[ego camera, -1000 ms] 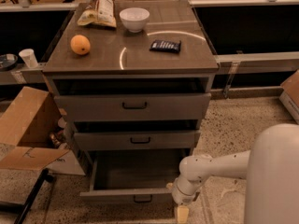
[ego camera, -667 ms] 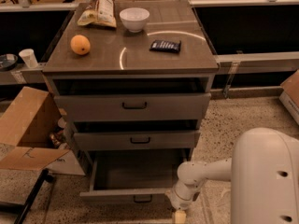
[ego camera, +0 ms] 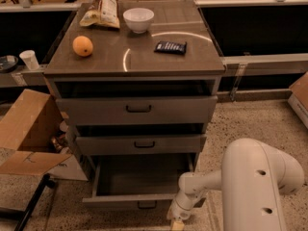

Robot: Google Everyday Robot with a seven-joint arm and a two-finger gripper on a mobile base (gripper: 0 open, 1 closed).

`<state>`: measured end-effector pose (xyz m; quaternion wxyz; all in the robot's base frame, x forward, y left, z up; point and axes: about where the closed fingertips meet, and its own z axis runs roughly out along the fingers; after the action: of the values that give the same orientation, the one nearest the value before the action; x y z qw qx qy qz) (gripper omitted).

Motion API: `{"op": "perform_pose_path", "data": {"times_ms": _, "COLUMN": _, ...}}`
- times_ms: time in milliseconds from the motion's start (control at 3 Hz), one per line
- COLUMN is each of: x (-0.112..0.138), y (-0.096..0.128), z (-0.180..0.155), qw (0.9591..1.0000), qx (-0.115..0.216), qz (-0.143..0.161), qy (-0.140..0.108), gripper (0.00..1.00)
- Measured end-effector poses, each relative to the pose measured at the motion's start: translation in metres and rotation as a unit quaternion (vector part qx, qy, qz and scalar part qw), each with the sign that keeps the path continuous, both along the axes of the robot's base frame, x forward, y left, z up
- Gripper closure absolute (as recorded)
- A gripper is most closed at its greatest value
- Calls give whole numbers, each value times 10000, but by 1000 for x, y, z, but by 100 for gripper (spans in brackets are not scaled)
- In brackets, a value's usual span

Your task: Close bottom drawer

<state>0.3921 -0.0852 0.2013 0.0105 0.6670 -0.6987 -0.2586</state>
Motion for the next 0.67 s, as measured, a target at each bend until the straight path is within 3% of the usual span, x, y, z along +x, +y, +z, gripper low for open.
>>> {"op": "perform_pose_path", "data": {"times_ms": 333, "x": 26, "y": 4, "z": -26, "qw": 9990, "qx": -43, "qz": -357, "qy": -282, "gripper": 66}}
{"op": "perform_pose_path", "data": {"times_ms": 667, "x": 58, "y": 9, "z": -44, "qw": 9947, "qx": -19, "qz": -793, "qy": -652, "gripper": 89}}
